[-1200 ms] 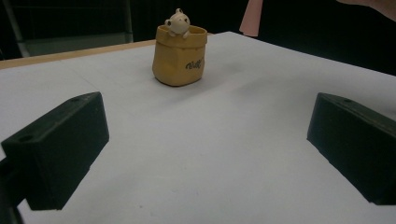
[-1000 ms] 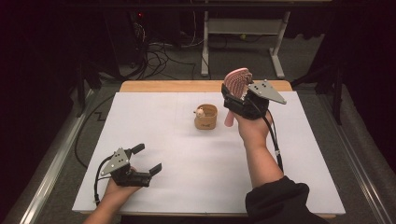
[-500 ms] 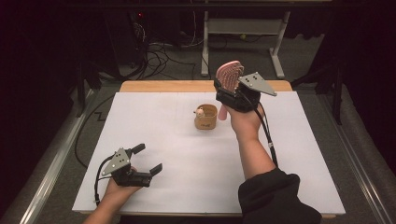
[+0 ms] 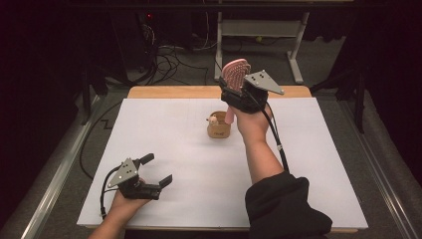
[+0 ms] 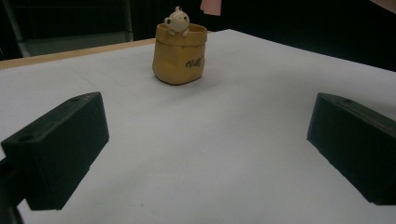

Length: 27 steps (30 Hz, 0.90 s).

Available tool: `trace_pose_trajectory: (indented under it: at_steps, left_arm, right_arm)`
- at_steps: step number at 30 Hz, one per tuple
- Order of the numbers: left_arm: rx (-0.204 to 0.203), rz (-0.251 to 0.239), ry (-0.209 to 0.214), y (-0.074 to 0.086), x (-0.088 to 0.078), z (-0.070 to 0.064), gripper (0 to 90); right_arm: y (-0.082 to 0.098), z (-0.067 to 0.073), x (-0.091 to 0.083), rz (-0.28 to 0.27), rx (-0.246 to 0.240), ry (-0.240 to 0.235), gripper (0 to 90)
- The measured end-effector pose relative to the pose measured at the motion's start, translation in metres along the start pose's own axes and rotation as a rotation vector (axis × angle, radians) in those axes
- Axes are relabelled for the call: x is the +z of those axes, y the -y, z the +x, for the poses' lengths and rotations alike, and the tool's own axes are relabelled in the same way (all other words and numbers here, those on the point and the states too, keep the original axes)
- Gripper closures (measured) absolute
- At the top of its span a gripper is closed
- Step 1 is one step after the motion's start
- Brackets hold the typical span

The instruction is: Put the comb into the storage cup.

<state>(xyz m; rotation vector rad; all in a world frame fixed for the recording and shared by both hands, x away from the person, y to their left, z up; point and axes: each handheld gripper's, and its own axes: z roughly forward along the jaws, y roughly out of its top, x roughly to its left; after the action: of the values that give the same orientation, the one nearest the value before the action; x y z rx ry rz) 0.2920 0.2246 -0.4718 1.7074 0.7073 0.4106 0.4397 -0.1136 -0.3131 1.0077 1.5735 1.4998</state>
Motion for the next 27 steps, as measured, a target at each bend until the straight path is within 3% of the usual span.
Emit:
trace_pose_trajectory:
  at_steps: [12,27]
  left_arm:
    - [-0.002,0.002,0.002,0.0,0.001,-0.001,0.0]
    - [-0.005,0.004,0.007,0.001,0.0,-0.001,0.0]
  right_arm:
    - [0.005,0.002,0.016,-0.003,0.018,0.005,20.3]
    - [0.024,-0.001,0.037,0.054,0.039,0.013,20.2]
